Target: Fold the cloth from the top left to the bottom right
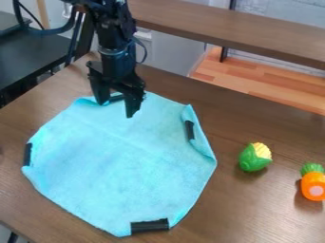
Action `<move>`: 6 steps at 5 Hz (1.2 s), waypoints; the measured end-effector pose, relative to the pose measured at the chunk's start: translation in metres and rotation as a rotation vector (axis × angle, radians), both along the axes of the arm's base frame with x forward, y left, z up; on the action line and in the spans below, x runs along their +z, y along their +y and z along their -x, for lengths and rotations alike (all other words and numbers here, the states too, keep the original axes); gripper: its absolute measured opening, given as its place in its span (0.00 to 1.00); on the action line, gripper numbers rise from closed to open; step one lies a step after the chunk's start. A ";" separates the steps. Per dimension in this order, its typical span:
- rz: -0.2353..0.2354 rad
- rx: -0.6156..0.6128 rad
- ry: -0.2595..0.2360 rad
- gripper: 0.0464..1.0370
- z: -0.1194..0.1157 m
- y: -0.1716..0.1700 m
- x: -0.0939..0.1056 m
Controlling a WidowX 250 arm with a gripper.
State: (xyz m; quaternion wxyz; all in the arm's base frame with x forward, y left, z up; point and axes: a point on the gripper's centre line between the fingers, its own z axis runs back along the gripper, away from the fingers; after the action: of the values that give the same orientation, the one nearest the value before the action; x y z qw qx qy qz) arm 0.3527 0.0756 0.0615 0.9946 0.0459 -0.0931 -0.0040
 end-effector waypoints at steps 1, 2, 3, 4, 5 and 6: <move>0.004 -0.001 0.024 0.96 0.002 0.000 -0.011; -0.056 -0.012 -0.042 0.96 -0.001 0.024 -0.014; -0.070 -0.075 -0.097 0.96 -0.003 0.051 -0.012; -0.075 -0.166 -0.109 0.96 -0.006 0.057 -0.022; -0.085 -0.195 -0.097 0.96 -0.016 0.066 -0.027; -0.104 -0.189 -0.079 0.96 -0.029 0.072 -0.036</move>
State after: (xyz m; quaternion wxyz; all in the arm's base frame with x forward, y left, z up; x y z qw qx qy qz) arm 0.3817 0.1472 0.0255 0.9816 0.0885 -0.1357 -0.1006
